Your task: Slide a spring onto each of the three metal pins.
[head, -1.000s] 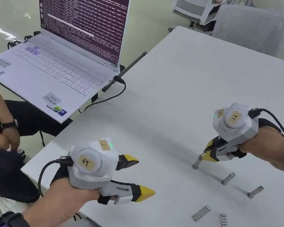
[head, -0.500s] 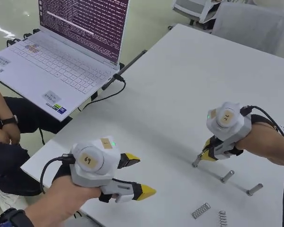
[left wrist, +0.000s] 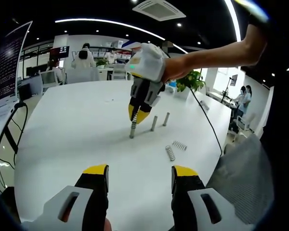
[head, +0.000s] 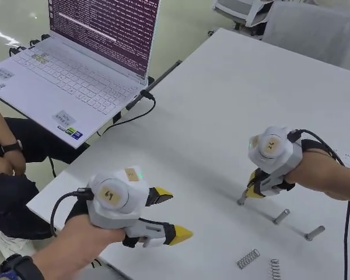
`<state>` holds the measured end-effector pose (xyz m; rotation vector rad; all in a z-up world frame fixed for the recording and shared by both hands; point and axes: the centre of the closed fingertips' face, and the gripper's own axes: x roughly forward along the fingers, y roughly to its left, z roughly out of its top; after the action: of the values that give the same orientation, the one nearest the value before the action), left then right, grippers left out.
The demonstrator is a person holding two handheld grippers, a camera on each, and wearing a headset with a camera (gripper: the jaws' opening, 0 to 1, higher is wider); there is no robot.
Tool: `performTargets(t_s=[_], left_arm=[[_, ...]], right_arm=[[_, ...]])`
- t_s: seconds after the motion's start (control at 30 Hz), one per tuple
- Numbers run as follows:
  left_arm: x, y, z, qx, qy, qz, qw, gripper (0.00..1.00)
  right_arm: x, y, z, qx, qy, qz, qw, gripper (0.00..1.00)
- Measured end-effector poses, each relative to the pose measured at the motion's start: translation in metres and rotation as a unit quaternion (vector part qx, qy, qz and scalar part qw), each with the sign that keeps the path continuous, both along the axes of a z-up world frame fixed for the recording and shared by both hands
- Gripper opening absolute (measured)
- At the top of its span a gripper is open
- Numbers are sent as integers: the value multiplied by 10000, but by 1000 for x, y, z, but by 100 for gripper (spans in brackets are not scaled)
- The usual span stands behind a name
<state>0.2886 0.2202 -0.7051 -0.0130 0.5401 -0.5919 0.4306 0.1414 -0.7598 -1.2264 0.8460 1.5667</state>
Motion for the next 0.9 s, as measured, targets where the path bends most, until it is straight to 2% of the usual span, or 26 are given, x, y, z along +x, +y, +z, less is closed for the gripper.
performTargets(t_s=[0.57,0.9], left_arm=[[4,4,1,-30,-7,88,10000,47],[5,5,3,-35,-10,115,9999,47]], right_arm=[[4,2,-27,-261,-12,-18,9997,9],[6,0,-35,-288,88,-195,9994,9]])
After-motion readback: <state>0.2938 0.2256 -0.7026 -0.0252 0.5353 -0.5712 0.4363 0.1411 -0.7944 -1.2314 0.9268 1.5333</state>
